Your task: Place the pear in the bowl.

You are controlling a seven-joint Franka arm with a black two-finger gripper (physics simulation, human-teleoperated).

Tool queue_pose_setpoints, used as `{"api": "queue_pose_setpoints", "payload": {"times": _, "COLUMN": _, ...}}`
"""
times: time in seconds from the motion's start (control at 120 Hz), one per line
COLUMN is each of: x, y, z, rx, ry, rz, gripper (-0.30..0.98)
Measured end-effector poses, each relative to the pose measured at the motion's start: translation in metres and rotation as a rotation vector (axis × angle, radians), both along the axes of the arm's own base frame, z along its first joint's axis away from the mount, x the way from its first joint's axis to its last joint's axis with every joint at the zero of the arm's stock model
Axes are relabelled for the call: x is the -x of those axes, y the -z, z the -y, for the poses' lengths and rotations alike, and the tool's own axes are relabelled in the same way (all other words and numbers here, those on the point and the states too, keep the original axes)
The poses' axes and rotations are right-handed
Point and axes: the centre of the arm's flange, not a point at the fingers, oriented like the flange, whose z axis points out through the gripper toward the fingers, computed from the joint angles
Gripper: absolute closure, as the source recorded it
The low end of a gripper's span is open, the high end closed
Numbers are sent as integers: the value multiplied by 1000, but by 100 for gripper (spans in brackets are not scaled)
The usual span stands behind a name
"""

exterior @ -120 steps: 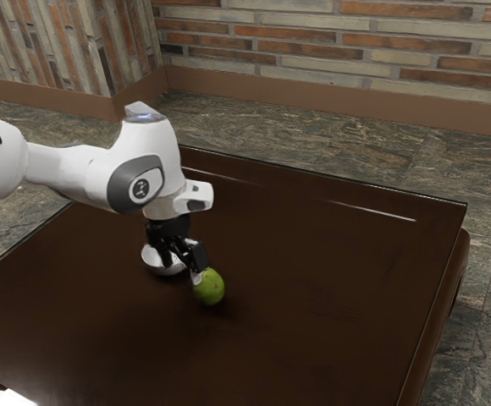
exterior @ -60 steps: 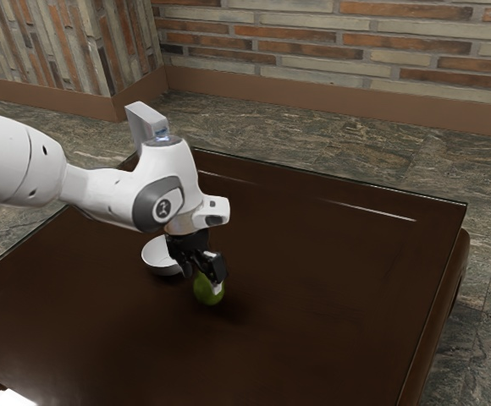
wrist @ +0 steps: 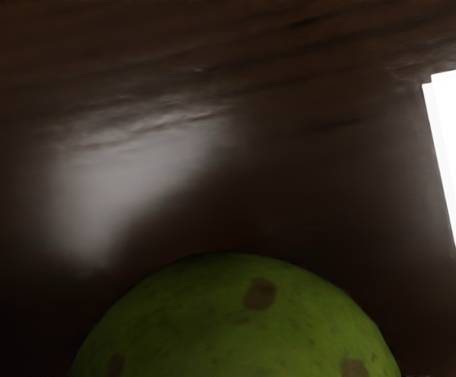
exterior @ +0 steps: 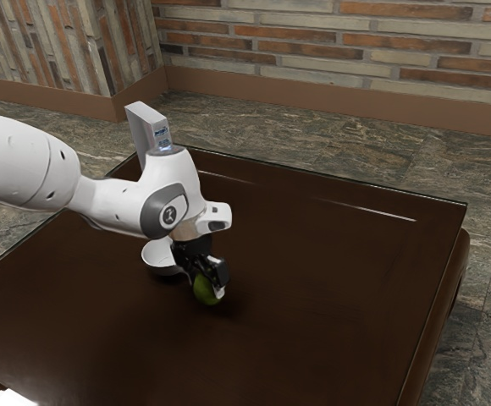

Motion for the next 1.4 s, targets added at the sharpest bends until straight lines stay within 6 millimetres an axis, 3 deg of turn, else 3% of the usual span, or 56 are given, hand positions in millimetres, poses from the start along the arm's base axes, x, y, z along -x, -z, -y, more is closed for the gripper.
{"api": "queue_pose_setpoints", "payload": {"times": 0.292, "x": -1, "y": -3, "z": -1, "rx": 3, "ry": -7, "rz": 12, "gripper": 37}}
{"api": "queue_pose_setpoints", "payload": {"times": 0.425, "x": -7, "y": -20, "z": -3, "rx": -5, "ry": -16, "rz": 43, "gripper": 54}}
{"api": "queue_pose_setpoints", "payload": {"times": 0.517, "x": -11, "y": -57, "z": -28, "rx": -21, "ry": -59, "rz": 89, "gripper": 64}}
{"api": "queue_pose_setpoints", "payload": {"times": 0.65, "x": -25, "y": -111, "z": -89, "rx": -56, "ry": -161, "rz": 137, "gripper": 67}}
{"api": "queue_pose_setpoints", "payload": {"times": 0.733, "x": -26, "y": -117, "z": -118, "rx": -68, "ry": -205, "rz": 118, "gripper": 64}}
{"api": "queue_pose_setpoints", "payload": {"times": 0.867, "x": -28, "y": -93, "z": -136, "rx": -61, "ry": -225, "rz": 53, "gripper": 35}}
{"api": "queue_pose_setpoints", "payload": {"times": 1.008, "x": -28, "y": -79, "z": -140, "rx": -41, "ry": -210, "rz": 16, "gripper": 19}}
{"api": "queue_pose_setpoints", "payload": {"times": 1.142, "x": -29, "y": -85, "z": -140, "rx": -29, "ry": -186, "rz": 19, "gripper": 10}}
{"api": "queue_pose_setpoints", "payload": {"times": 1.192, "x": -27, "y": -109, "z": -139, "rx": -23, "ry": -175, "rz": 48, "gripper": 8}}
{"api": "queue_pose_setpoints", "payload": {"times": 1.283, "x": -22, "y": -198, "z": -125, "rx": -12, "ry": -127, "rz": 137, "gripper": 5}}
{"api": "queue_pose_setpoints", "payload": {"times": 1.358, "x": -16, "y": -297, "z": -81, "rx": -33, "ry": -32, "rz": 220, "gripper": 4}}
{"api": "queue_pose_setpoints", "payload": {"times": 1.4, "x": 0, "y": -344, "z": -50, "rx": -39, "ry": 23, "rz": 244, "gripper": 3}}
